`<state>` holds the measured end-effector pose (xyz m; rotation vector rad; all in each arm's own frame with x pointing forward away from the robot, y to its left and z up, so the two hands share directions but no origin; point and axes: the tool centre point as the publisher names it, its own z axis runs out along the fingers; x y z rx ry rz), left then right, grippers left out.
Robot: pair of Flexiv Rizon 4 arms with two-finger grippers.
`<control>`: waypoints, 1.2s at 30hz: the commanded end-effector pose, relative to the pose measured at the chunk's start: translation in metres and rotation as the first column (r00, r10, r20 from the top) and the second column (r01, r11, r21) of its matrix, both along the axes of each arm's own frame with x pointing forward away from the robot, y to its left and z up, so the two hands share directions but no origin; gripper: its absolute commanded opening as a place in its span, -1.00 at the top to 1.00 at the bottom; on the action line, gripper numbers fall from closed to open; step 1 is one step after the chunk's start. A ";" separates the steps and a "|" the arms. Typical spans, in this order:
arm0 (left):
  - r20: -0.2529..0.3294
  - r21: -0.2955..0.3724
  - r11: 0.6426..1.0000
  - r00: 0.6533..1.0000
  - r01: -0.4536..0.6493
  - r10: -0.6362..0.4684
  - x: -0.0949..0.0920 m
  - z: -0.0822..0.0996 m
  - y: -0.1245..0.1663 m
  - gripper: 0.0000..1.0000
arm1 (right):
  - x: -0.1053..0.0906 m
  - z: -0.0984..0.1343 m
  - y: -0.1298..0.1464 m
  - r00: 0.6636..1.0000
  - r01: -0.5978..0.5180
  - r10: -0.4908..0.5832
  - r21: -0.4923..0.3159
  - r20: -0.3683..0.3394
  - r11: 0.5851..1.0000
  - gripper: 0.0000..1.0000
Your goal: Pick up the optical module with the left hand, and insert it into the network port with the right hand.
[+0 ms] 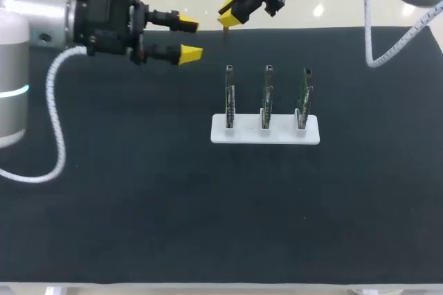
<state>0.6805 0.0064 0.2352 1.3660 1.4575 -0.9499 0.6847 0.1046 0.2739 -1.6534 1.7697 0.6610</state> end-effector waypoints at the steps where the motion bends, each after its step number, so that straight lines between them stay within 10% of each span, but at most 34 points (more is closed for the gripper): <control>1: -0.011 0.050 0.999 1.000 0.020 -0.020 0.001 0.002 0.018 -1.00 | 0.002 -0.001 0.000 1.000 -0.004 0.004 0.002 -0.001 1.000 1.00; 36: -0.018 0.108 0.992 0.998 0.068 -0.066 0.011 0.000 0.060 -1.00 | 0.009 -0.007 -0.024 0.999 -0.038 0.038 0.005 -0.001 0.999 1.00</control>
